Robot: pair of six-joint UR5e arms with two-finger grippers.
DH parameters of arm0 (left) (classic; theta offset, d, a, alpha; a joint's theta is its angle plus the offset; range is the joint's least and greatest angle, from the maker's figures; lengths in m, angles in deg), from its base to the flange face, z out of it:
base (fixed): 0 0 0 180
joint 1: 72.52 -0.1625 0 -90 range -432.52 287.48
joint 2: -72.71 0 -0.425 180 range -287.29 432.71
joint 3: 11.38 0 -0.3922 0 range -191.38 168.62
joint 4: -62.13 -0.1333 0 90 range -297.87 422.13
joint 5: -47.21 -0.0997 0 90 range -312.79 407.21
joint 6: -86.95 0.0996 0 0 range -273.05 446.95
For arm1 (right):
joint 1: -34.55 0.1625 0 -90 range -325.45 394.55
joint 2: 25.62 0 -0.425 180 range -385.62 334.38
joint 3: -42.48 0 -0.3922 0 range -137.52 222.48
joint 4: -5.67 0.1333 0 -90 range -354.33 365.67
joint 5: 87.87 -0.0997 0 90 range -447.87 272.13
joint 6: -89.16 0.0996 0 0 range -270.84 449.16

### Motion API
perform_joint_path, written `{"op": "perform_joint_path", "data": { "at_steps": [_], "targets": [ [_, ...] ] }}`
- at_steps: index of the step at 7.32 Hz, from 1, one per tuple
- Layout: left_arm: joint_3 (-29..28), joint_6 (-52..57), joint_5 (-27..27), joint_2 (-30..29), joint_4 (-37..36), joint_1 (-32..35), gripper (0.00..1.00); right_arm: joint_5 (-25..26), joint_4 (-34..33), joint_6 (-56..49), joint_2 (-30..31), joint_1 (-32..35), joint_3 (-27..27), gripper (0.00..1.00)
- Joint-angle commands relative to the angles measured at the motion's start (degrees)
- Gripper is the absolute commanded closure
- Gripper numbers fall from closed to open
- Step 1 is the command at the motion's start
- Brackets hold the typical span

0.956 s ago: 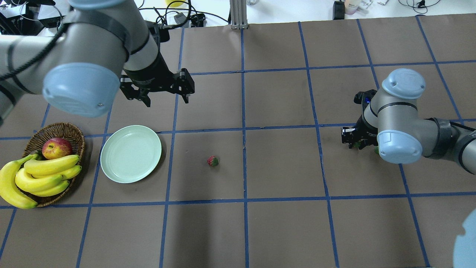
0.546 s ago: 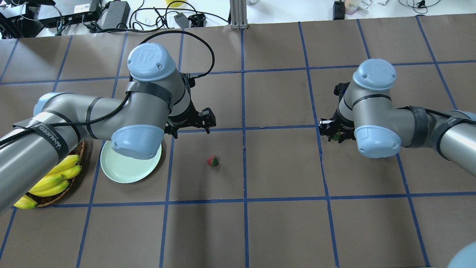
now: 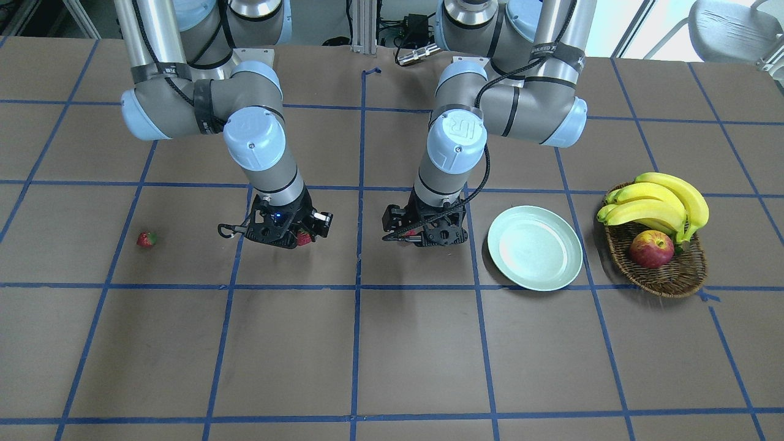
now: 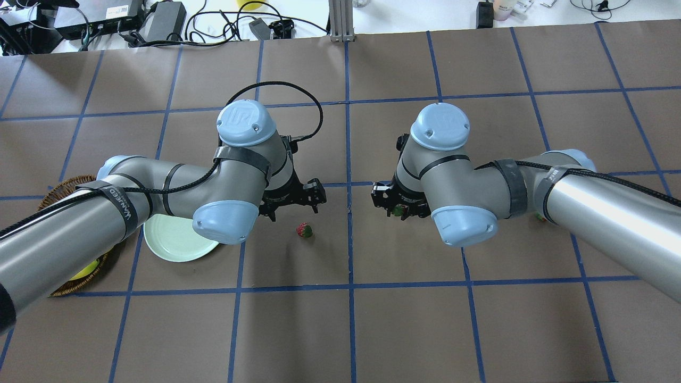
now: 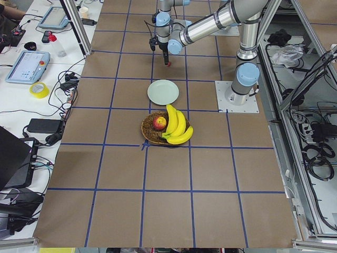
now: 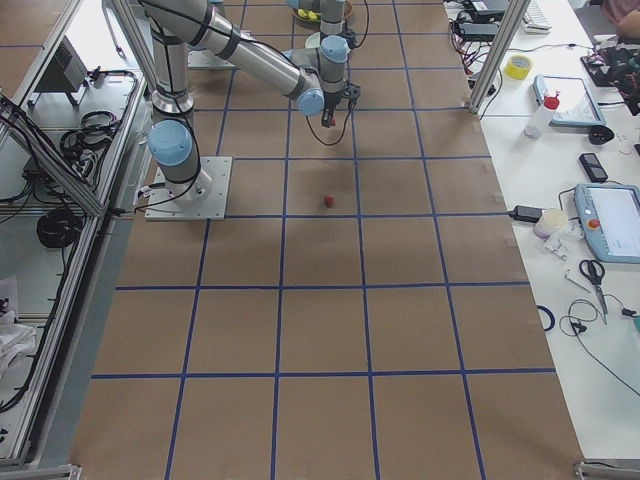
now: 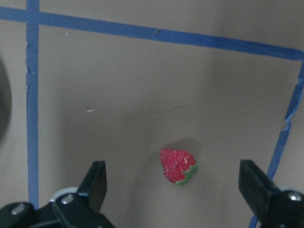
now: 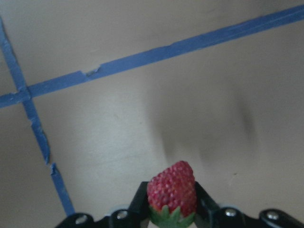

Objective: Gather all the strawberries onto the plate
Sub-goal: 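Reach the left gripper over the center strawberry while the right carries its strawberry toward it, then close the left gripper on the center strawberry while the right holds its strawberry nearby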

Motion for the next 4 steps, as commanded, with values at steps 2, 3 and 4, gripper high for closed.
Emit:
{"op": "perform_joint_path", "data": {
  "at_steps": [2, 3, 4],
  "targets": [
    [0.01, -0.02, 0.30, -2.72, -1.54, 0.15, 0.11, -8.22, -4.53, -0.09, -0.56, 1.16, 0.56, 1.00],
    [0.10, -0.11, 0.48, -3.59, -1.55, 0.24, 0.16, -11.82, -5.95, -1.22, -0.65, 1.24, 0.66, 1.00],
    [0.10, 0.76, 2.05, -4.04, -1.55, 0.24, 0.39, -12.29, -6.83, -1.58, -0.74, 1.33, 0.74, 1.00]
  ]
}}
